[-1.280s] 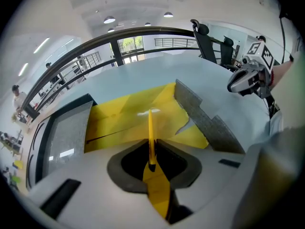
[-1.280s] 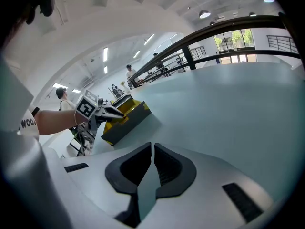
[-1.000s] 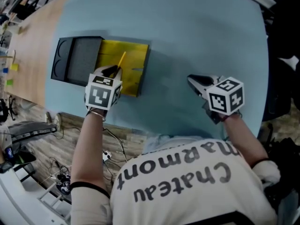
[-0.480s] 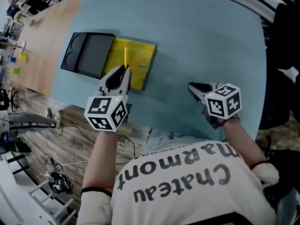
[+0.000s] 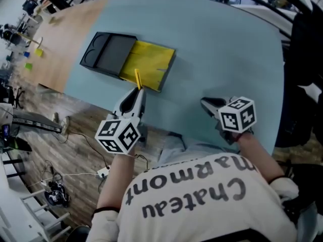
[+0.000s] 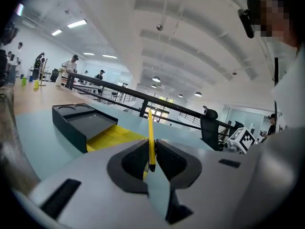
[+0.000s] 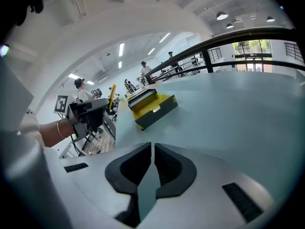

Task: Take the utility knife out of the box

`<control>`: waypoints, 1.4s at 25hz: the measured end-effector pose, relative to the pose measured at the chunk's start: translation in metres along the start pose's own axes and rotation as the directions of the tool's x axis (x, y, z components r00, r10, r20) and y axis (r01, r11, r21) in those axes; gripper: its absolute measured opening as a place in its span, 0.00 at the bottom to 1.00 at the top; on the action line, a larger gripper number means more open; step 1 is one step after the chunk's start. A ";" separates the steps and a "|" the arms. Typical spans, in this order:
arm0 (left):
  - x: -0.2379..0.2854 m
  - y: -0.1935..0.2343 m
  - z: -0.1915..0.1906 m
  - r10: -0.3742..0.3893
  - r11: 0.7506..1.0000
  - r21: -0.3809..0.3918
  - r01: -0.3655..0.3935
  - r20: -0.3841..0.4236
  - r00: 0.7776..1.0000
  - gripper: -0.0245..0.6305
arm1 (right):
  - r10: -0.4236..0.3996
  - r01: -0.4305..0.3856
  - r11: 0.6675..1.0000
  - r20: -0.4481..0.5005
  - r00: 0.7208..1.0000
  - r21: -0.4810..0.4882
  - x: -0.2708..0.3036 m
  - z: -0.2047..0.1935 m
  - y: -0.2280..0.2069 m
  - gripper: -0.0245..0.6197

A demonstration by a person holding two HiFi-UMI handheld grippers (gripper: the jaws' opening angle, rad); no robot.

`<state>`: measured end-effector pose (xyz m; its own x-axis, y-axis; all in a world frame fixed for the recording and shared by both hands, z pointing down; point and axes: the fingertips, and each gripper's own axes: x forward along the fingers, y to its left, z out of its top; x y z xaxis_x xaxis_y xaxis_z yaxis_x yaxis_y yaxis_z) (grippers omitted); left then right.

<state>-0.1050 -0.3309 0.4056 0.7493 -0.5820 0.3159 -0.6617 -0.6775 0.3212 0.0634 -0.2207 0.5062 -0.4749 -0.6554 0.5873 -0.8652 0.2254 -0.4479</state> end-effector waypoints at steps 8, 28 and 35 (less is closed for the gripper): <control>-0.104 0.002 -0.059 0.116 0.990 -0.077 -0.117 -0.024 0.993 0.11 | 0.040 -0.041 0.999 0.020 0.999 0.036 -0.030 -0.051 0.052 0.11; -0.175 -0.076 -0.136 0.308 0.923 -0.262 -0.281 0.068 0.949 0.11 | 0.095 -0.093 0.991 0.011 0.995 -0.099 -0.134 -0.095 0.017 0.11; -0.089 -0.187 -0.158 0.191 0.953 -0.253 -0.169 0.064 0.980 0.11 | -0.018 0.018 1.000 0.009 1.000 0.006 -0.233 -0.154 -0.081 0.11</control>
<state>-0.0523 -0.0812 0.4586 0.6095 -0.7282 0.3134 -0.7638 -0.4335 0.4782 0.2194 0.0246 0.5089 -0.4575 -0.6658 0.5894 -0.8727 0.2091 -0.4412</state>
